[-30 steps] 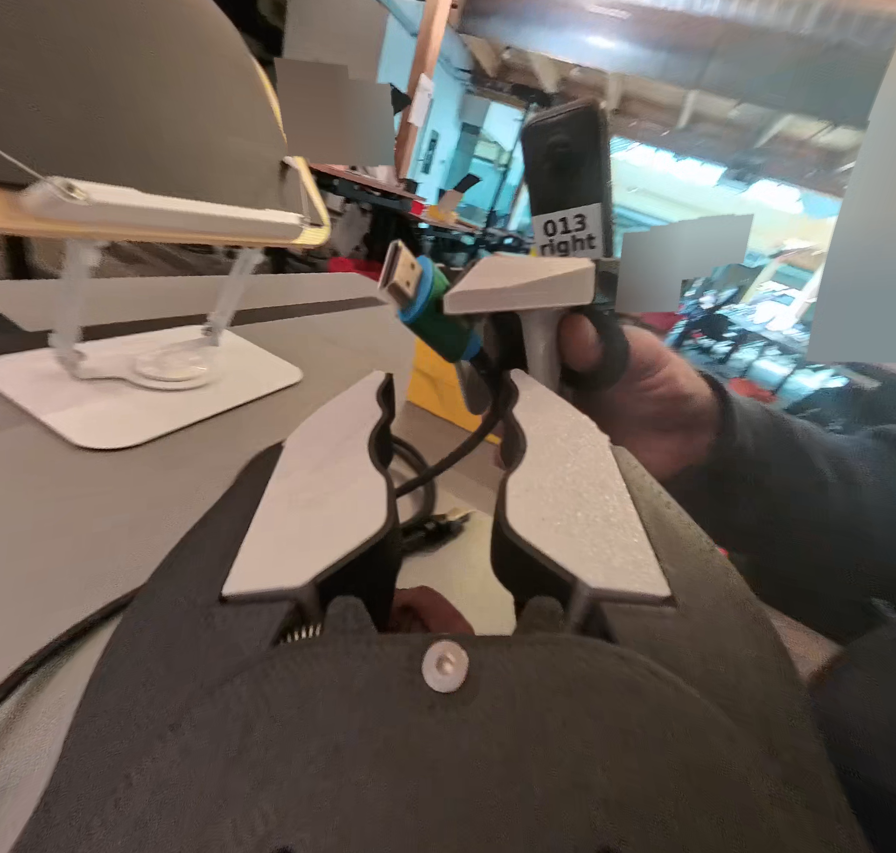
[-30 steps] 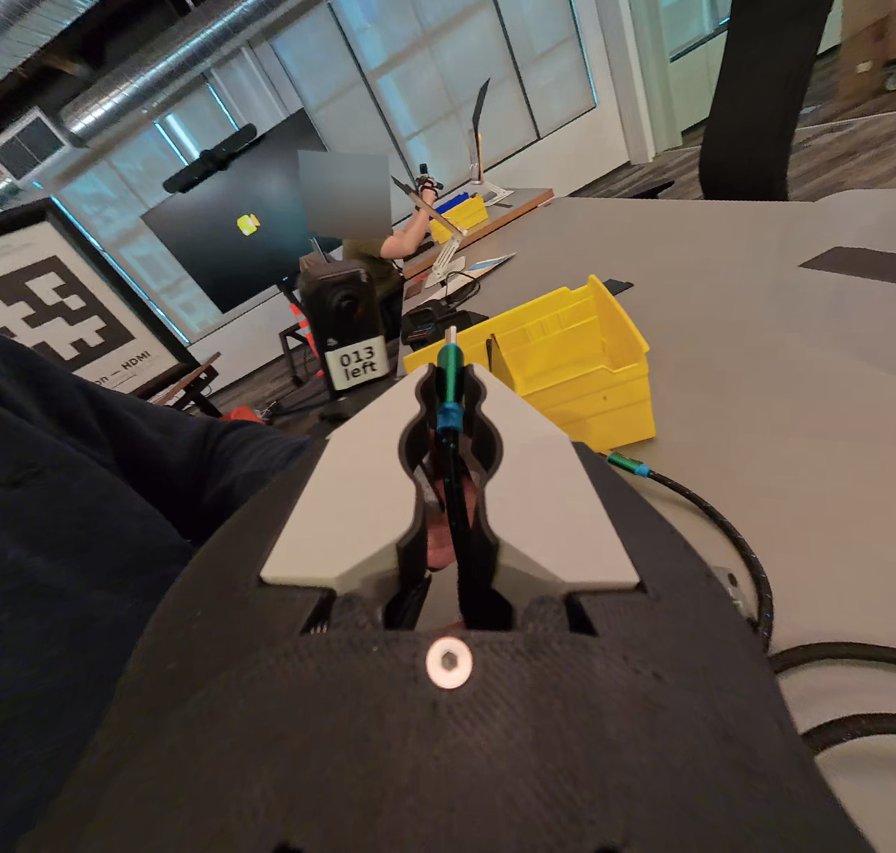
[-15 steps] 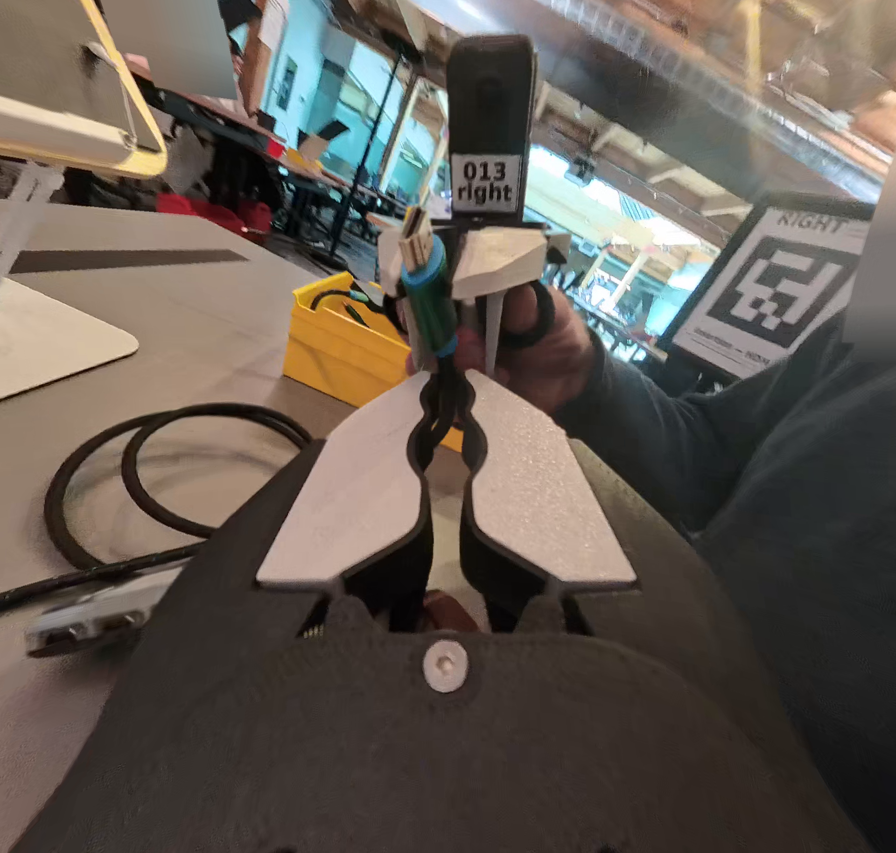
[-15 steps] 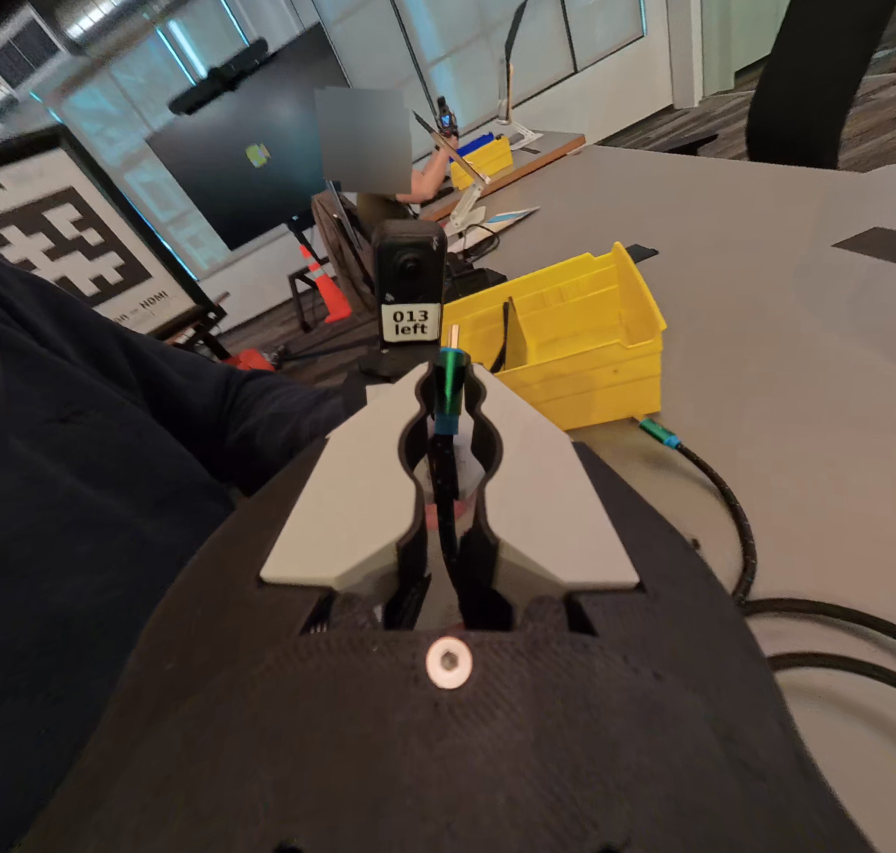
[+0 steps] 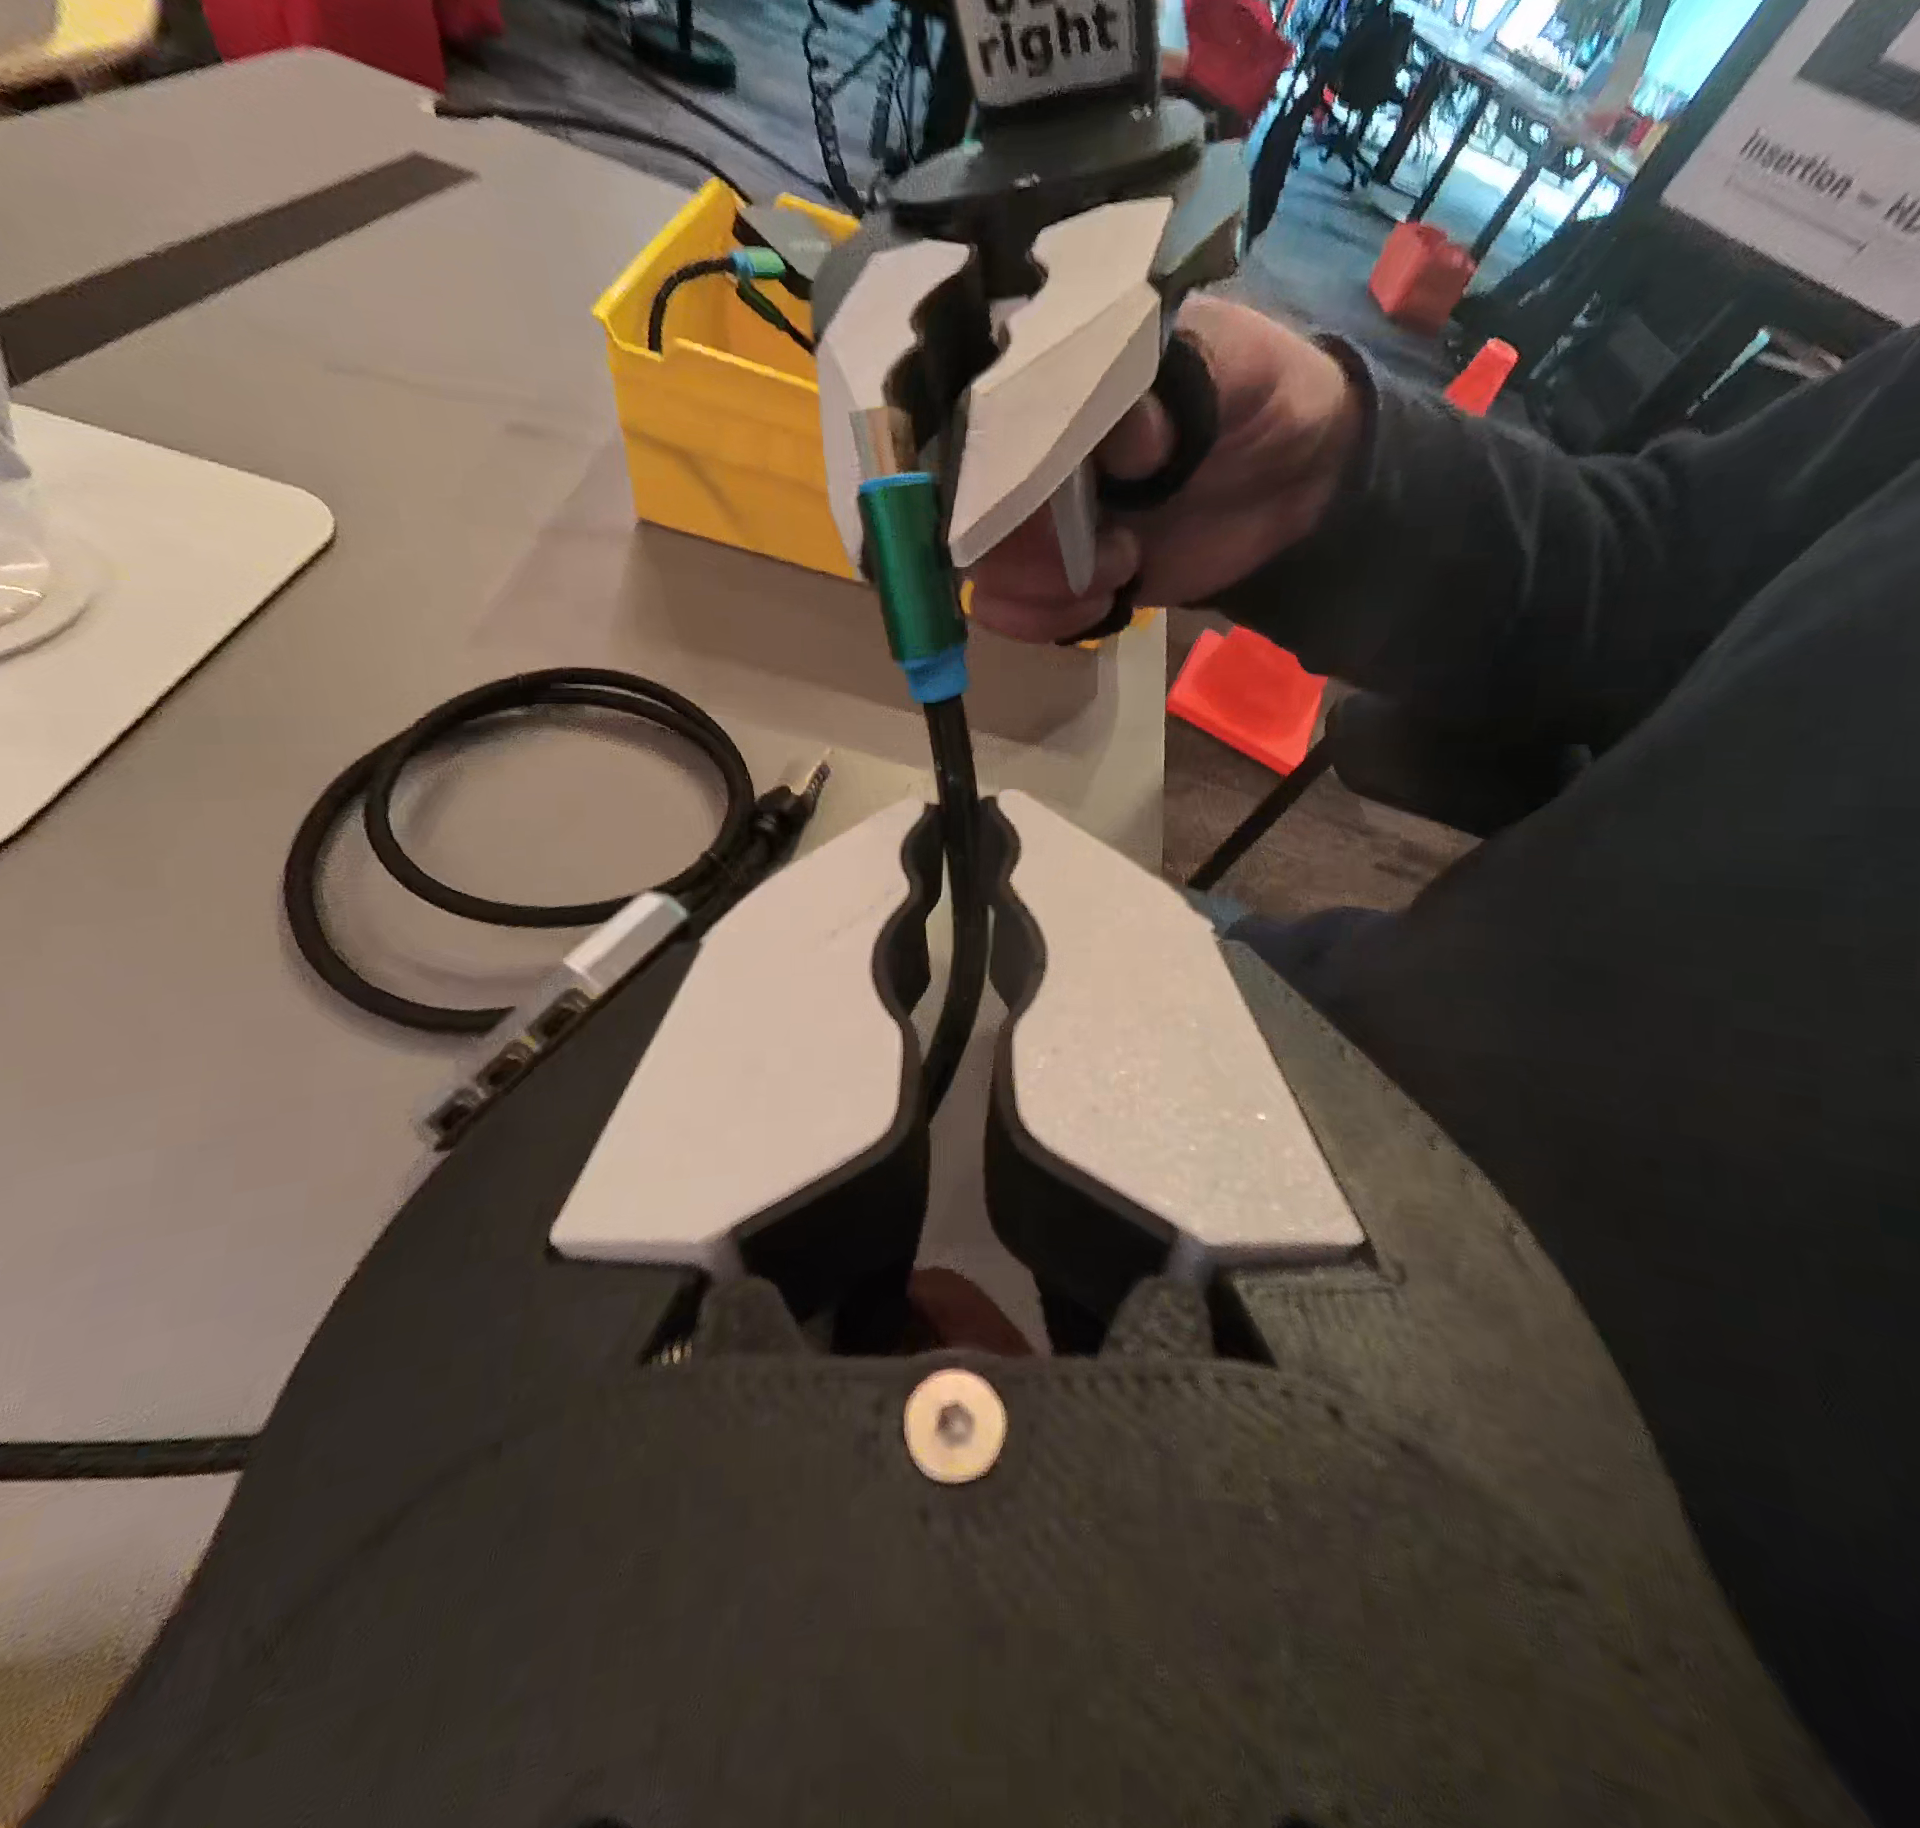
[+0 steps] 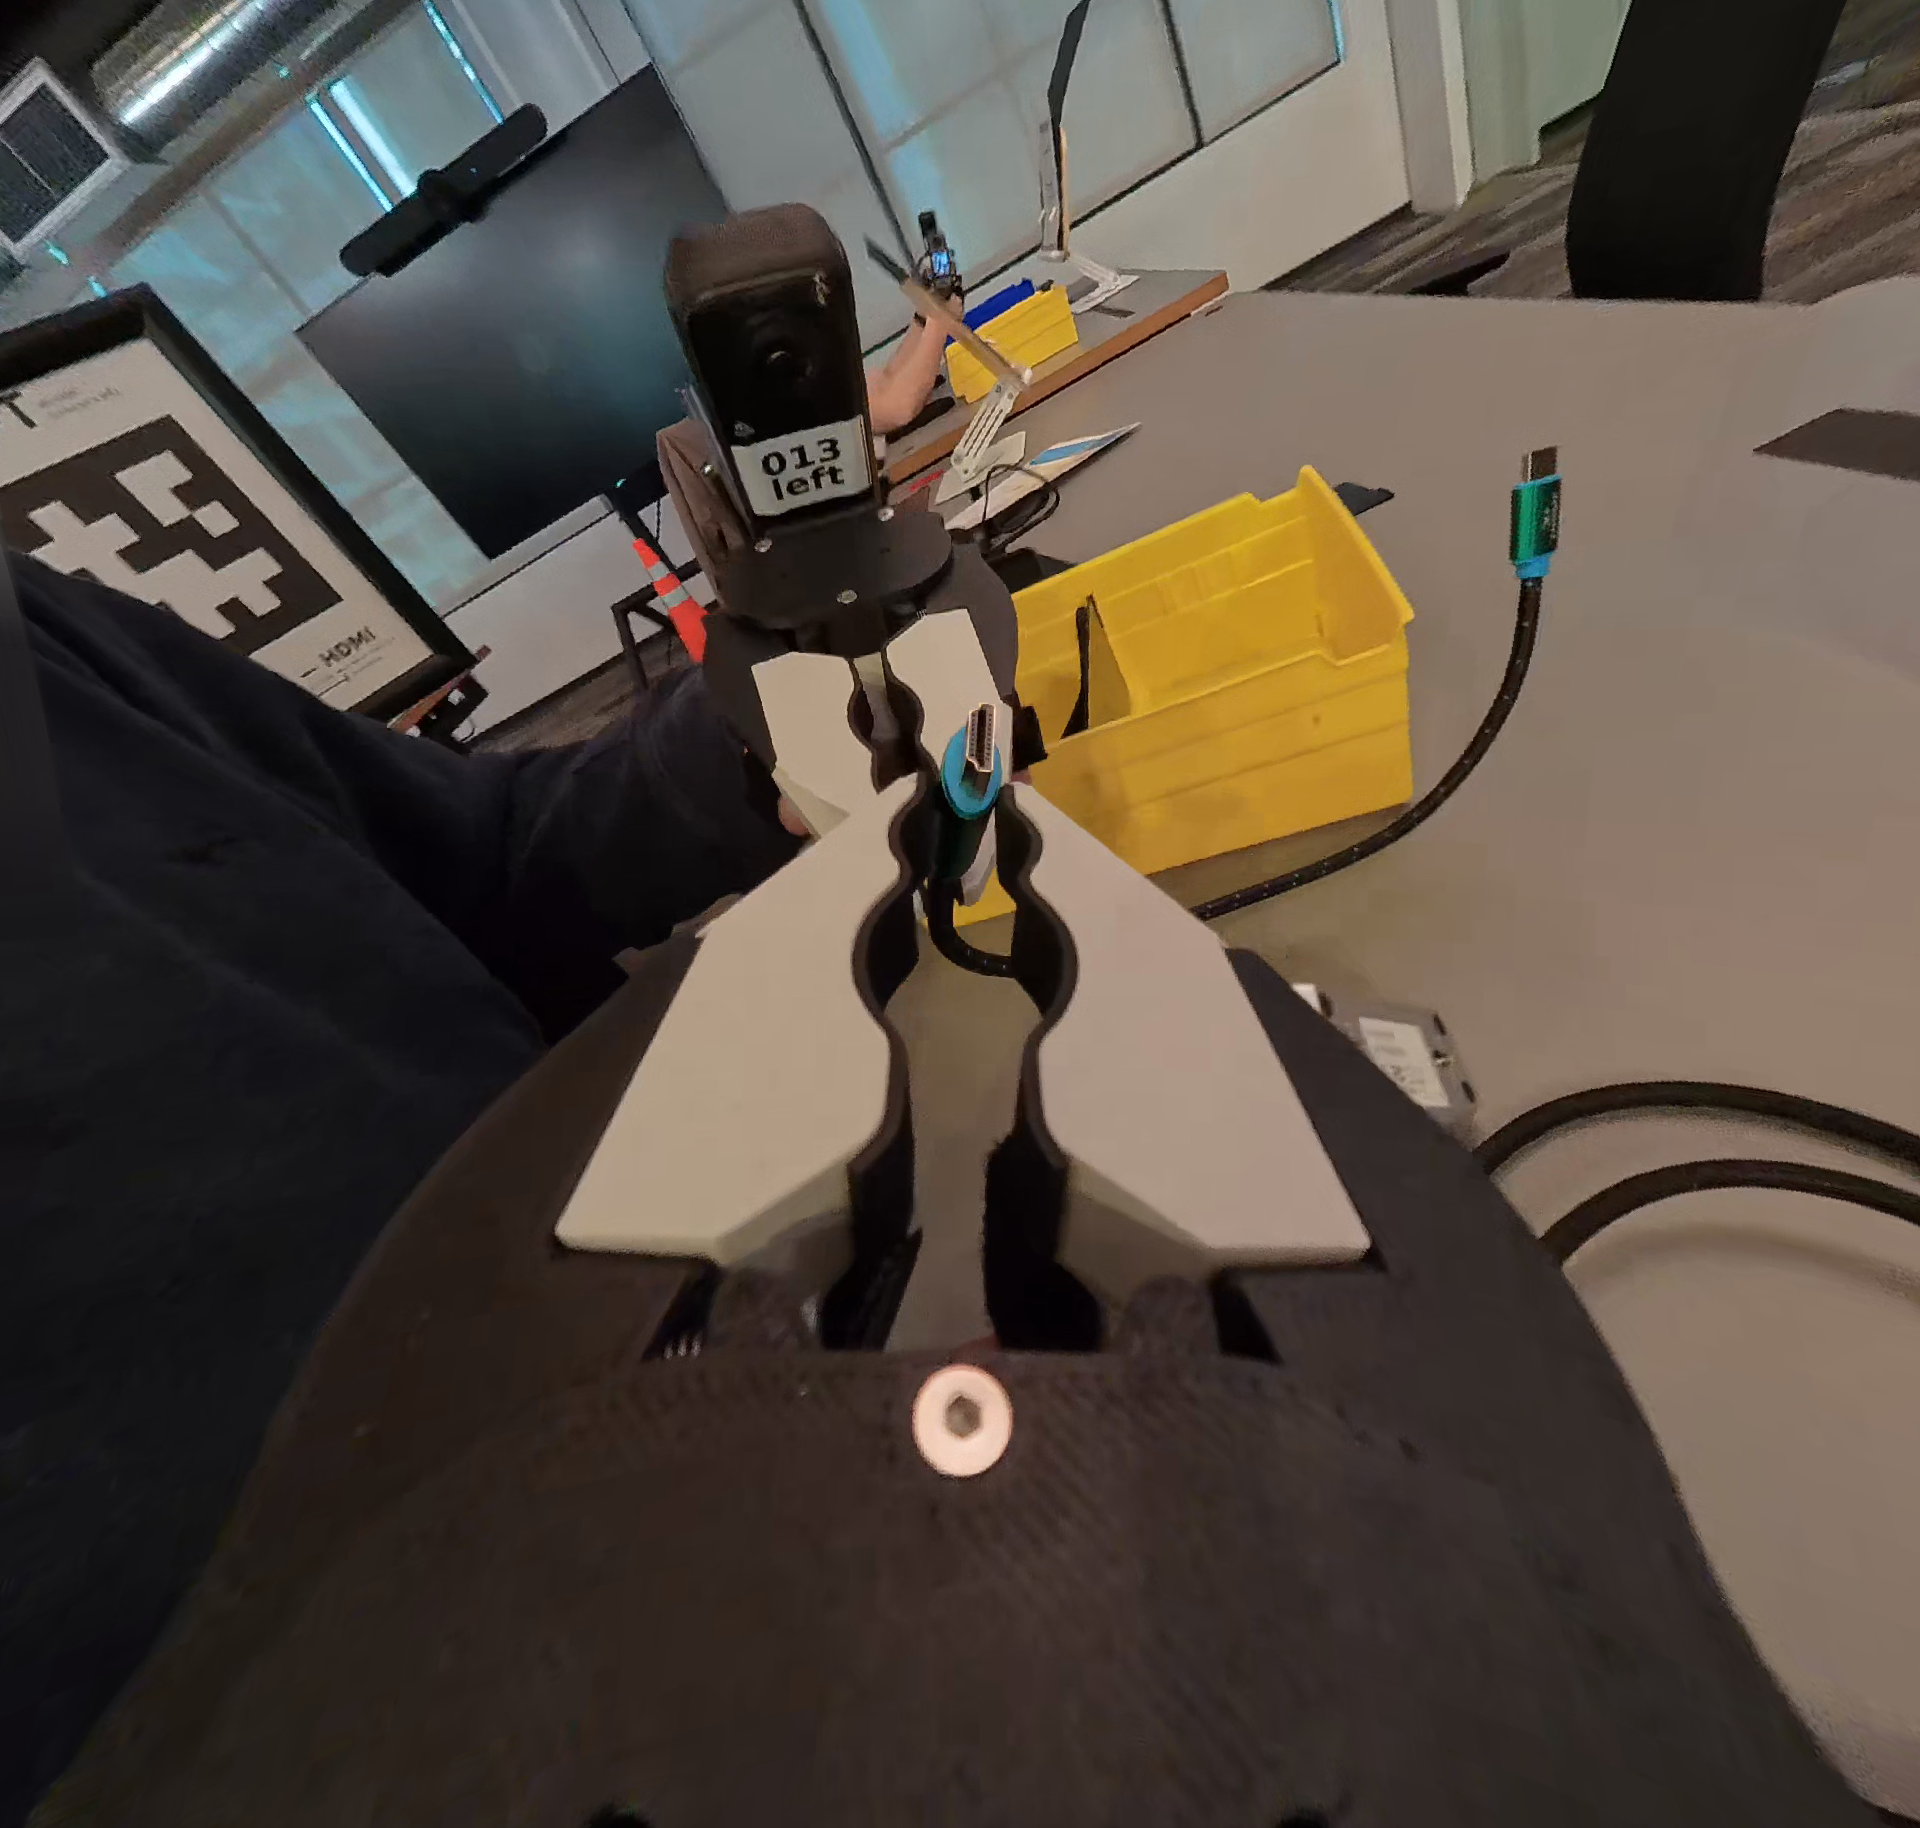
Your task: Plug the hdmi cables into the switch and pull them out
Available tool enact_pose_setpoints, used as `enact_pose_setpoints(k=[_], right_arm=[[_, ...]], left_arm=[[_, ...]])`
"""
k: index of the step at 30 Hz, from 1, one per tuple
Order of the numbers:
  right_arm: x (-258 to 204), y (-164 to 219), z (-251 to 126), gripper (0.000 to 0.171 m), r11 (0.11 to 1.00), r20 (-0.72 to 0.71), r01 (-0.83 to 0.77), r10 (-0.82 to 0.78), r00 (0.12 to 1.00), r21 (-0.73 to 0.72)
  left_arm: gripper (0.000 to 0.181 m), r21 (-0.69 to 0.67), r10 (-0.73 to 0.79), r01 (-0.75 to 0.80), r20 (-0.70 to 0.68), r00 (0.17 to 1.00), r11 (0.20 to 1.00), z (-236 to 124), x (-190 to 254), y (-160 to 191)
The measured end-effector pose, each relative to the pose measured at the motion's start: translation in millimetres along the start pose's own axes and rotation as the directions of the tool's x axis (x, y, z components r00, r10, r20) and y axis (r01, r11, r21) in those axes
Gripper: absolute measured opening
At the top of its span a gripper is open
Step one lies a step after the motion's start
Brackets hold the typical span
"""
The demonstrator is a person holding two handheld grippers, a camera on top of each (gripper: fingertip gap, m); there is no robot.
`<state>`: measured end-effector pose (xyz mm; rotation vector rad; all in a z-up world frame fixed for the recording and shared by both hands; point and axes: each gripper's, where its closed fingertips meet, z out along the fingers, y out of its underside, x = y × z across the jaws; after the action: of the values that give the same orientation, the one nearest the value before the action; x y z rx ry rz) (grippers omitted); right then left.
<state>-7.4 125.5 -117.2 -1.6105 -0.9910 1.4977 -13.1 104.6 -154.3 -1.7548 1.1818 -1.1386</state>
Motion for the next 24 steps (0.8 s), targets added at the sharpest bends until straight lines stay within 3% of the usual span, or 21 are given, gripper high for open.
enact_pose_setpoints(k=[3, 4, 7, 9, 11, 13, 16, 18, 20, 24], right_arm=[[1, 12, 2, 0.013, 0.993, 0.011, 0.046, -0.045, 0.999, -0.105], [4, 18, 2, 0.021, 0.982, -0.008, 0.083, -0.085, 0.996, -0.172], [-2, 32, 1, 0.036, 0.883, 0.055, 0.296, -0.297, 0.953, -0.364], [9, 43, -4, 0.049, 0.733, 0.068, 0.442, -0.480, 0.875, -0.516], [11, 40, -7, 0.056, 0.570, 0.130, 0.590, -0.648, 0.751, -0.572], [-1, 44, -4, 0.057, 0.436, 0.256, 0.692, -0.708, 0.659, -0.576], [-4, 60, -4, 0.049, 0.280, 0.409, 0.744, -0.693, 0.594, -0.606], [-10, 68, -4, 0.036, 0.252, 0.484, 0.764, -0.646, 0.590, -0.595], [-21, 72, -2, 0.022, 0.277, 0.540, 0.789, -0.603, 0.587, -0.548], [-29, 77, -1, 0.019, 0.359, 0.573, 0.771, -0.521, 0.633, -0.525]], left_arm=[[0.006, -0.052, -0.013, 0.010, -0.048, 0.999, 0.999, 4, 7, 11], [0.006, -0.070, -0.007, 0.003, -0.063, 0.998, 0.998, 5, 9, 14], [0.005, -0.104, -0.017, 0.007, -0.100, 0.995, 0.995, 8, 14, 20], [0.005, -0.105, -0.025, 0.011, -0.131, 0.991, 0.994, 9, 16, 22], [0.005, -0.119, -0.047, 0.028, -0.162, 0.986, 0.993, 9, 18, 25], [0.005, -0.115, -0.056, 0.033, -0.199, 0.978, 0.993, 8, 22, 26], [0.005, -0.125, -0.064, 0.034, -0.251, 0.966, 0.992, 9, 31, 29], [0.005, -0.140, -0.067, 0.027, -0.285, 0.956, 0.990, 9, 38, 32], [0.005, -0.163, -0.065, 0.012, -0.320, 0.945, 0.987, 8, 45, 38], [0.005, -0.163, -0.079, 0.023, -0.345, 0.935, 0.986, 6, 50, 40]])
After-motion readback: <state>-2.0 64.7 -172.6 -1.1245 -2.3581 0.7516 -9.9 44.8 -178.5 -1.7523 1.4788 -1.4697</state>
